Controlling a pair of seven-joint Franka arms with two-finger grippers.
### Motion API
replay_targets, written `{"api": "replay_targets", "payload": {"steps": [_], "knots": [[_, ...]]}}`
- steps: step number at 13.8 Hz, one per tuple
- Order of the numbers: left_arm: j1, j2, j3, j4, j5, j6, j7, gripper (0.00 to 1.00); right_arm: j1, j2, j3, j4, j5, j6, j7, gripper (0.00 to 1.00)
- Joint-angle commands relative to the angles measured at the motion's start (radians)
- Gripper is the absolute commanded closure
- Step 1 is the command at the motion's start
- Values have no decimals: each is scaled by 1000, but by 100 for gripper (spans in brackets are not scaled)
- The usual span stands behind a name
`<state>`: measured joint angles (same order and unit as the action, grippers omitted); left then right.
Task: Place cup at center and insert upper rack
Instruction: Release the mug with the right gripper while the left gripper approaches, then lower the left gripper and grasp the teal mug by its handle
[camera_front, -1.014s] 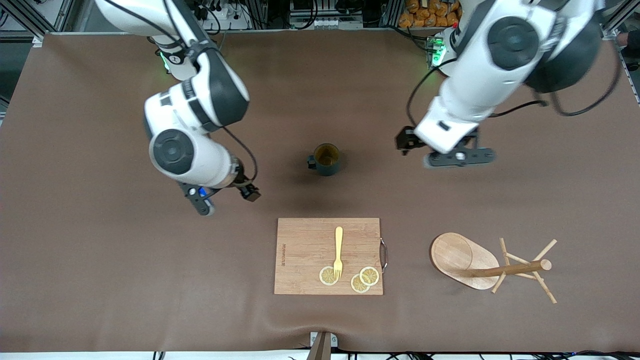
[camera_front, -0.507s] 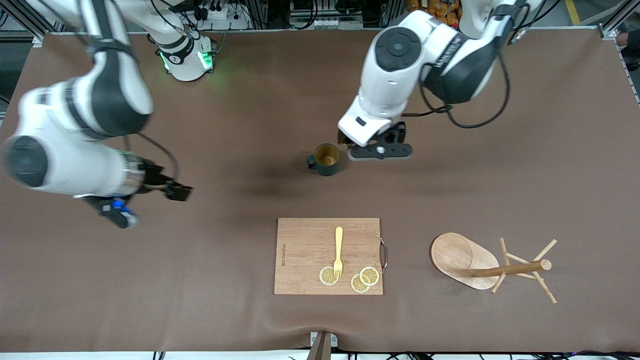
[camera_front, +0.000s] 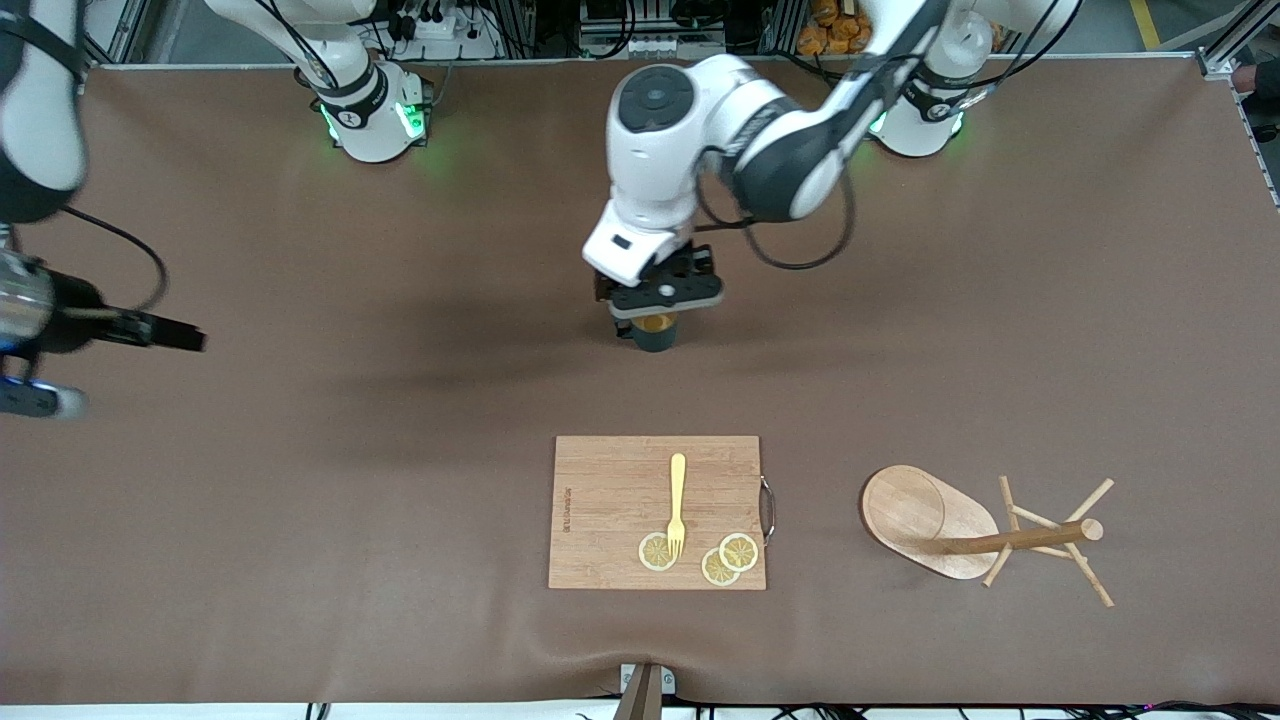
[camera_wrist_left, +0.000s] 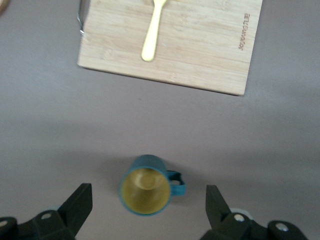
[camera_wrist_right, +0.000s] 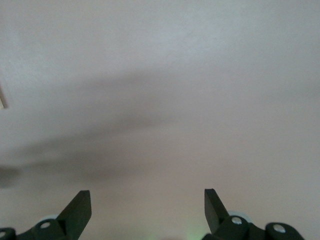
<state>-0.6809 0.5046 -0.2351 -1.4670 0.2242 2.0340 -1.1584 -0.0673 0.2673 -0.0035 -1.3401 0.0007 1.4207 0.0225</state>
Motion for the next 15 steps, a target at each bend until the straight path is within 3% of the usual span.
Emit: {"api": "replay_targets", "payload": {"steps": [1,3,6,7,8,9,15], "knots": [[-89,95,14,82,82,35,-142,0,-89,-71,34,-39,-24,-6,-154,0],[-127,127,13,85,157,40,-222,0,-89,-135,28,-59,-48,-5,-193,0],[-187,179,14,86,237,92,-334,0,-62,-302,26,-256,-57,56,-197,0],[-201,193,13,86,282,98,-378,0,-10,-328,-11,-301,-57,78,-187,0],[-210,204,13,86,332,98,-429,0,70,-338,-76,-318,-57,83,-179,0],[-222,218,13,86,374,103,-473,0,92,-342,-87,-336,-57,95,-170,0],[-285,310,13,85,564,117,-650,0,61,-344,-84,-347,-57,109,-173,0]]}}
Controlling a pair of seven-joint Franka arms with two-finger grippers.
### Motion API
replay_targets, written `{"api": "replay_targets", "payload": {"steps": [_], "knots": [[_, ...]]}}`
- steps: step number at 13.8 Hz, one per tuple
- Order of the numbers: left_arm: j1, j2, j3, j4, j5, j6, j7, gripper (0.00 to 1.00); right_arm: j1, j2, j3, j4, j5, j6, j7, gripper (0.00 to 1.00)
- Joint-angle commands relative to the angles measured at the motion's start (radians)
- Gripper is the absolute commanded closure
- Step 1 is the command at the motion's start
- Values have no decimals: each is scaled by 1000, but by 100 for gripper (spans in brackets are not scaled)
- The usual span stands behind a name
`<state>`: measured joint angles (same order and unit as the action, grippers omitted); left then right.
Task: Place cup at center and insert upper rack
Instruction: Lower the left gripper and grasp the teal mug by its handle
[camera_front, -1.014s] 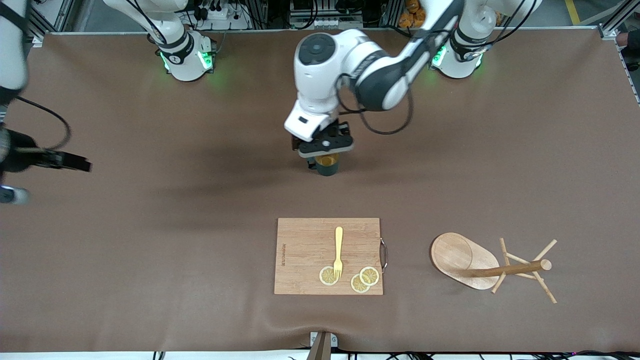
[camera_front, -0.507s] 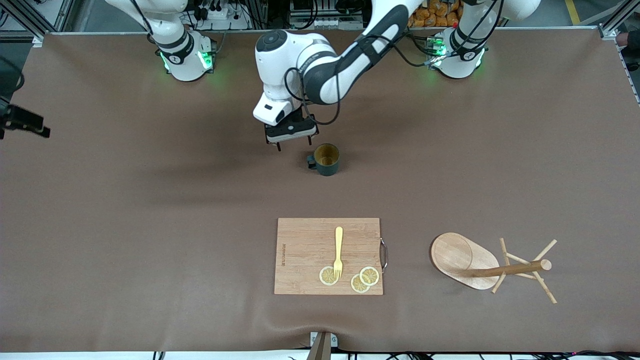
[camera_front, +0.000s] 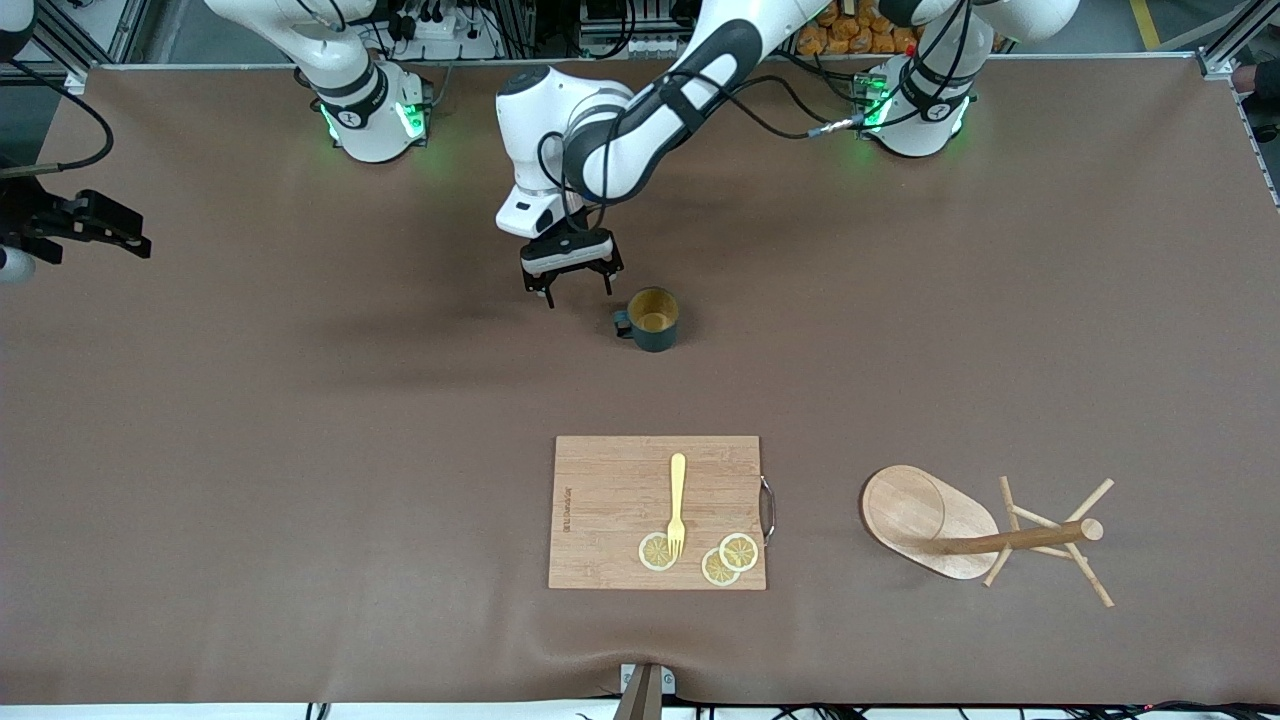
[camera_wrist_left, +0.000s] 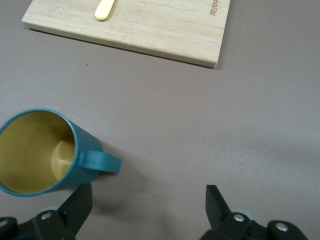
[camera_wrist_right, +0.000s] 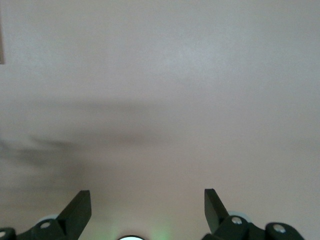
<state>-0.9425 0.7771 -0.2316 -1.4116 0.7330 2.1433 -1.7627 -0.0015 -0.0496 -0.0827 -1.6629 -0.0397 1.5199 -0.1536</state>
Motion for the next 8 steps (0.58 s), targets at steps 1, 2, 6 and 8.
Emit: {"api": "replay_targets", "payload": {"steps": [1,2,6,8], "knots": [[-31,44,9,26,71,6,-58,0,-11,-27,-5,-24,-17,10,-1,0],[-39,53,11,25,84,-3,-60,0,-15,-26,-5,-24,-17,10,-4,0],[-53,67,20,17,100,-42,-60,0,-11,-23,-6,-17,-19,34,-4,0],[-76,76,52,17,124,-60,-60,0,-20,-15,-11,-14,-17,46,-9,0]]}}
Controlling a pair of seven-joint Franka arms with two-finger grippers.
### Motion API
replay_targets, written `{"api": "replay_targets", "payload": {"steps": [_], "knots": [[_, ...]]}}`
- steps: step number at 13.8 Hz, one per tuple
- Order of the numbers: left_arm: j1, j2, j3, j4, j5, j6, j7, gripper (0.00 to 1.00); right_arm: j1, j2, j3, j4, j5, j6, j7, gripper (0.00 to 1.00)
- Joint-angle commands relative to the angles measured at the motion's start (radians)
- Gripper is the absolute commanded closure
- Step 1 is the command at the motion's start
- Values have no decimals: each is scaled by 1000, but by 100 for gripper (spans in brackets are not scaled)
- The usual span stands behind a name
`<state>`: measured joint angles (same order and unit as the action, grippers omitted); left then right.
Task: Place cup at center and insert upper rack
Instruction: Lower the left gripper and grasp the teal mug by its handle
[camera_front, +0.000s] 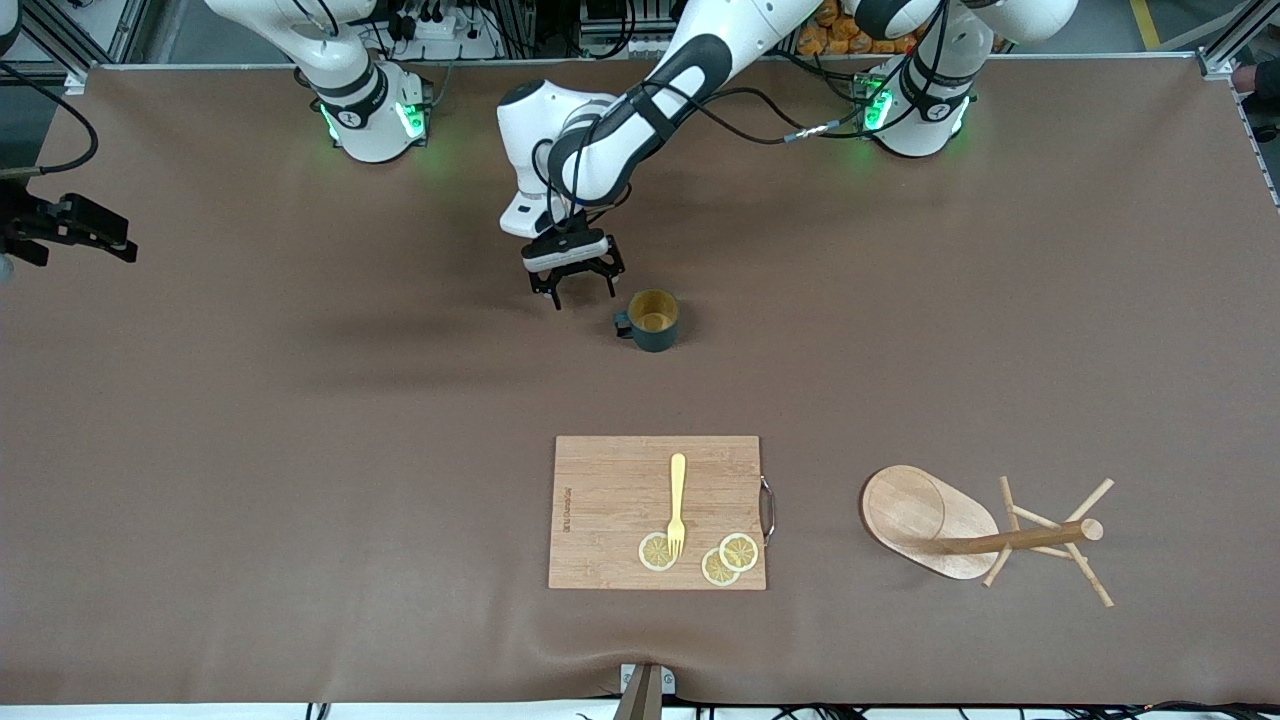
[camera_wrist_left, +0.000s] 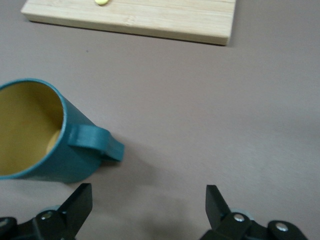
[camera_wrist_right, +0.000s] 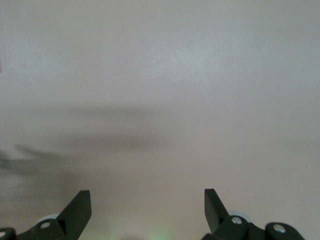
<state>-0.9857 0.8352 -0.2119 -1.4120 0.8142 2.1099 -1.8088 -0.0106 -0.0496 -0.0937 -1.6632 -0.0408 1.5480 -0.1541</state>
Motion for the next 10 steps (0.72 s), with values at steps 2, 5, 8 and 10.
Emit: {"api": "replay_targets", "payload": {"steps": [2,5,8,10], "knots": [[-42,30,48,18,46,-44,-18,0,-17,-10,0,-4,-14,23,-13,0],[-44,33,49,16,48,-54,-20,0,-19,-9,-1,-4,-14,20,-13,0],[-42,35,57,16,52,-59,-33,0,-20,-9,-1,-4,-14,18,-13,0],[-45,36,65,18,78,-59,-66,0,-37,-9,-3,-7,-14,15,-13,0]]}}
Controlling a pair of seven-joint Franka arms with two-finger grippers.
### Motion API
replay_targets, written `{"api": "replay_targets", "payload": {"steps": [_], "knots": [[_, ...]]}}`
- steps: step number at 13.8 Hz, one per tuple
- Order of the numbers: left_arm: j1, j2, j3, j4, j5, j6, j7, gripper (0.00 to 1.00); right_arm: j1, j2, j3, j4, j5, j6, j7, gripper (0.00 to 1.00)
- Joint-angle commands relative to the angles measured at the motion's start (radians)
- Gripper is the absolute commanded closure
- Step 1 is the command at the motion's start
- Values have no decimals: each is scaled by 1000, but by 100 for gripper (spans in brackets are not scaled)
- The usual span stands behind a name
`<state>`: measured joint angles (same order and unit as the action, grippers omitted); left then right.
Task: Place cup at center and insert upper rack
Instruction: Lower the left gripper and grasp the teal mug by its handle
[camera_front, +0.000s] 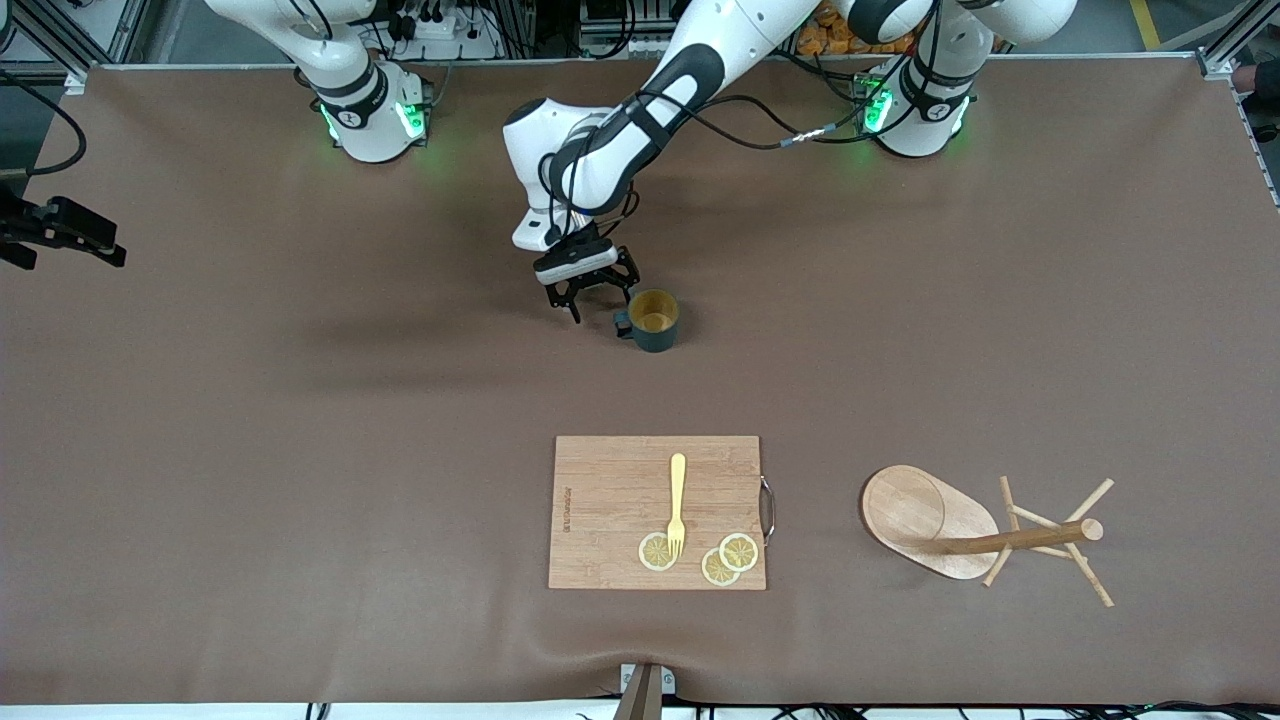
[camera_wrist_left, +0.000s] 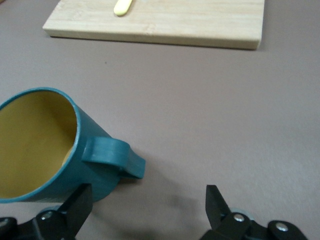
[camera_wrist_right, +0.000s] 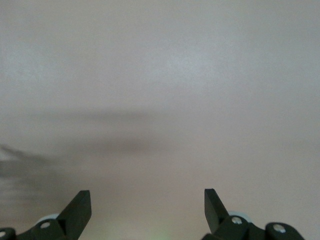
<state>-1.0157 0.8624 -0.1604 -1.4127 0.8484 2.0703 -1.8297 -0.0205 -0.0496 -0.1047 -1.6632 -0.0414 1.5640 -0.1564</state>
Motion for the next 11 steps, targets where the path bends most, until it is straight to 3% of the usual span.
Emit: {"api": "replay_targets", "payload": {"steps": [1,11], "knots": [[-15,16,13,18,55,-19,-52,0,-29,-9,7,-9,-14,-2,-11,0],[-24,35,18,24,96,-19,-105,0,-32,0,7,-7,-6,-7,-8,0]]}}
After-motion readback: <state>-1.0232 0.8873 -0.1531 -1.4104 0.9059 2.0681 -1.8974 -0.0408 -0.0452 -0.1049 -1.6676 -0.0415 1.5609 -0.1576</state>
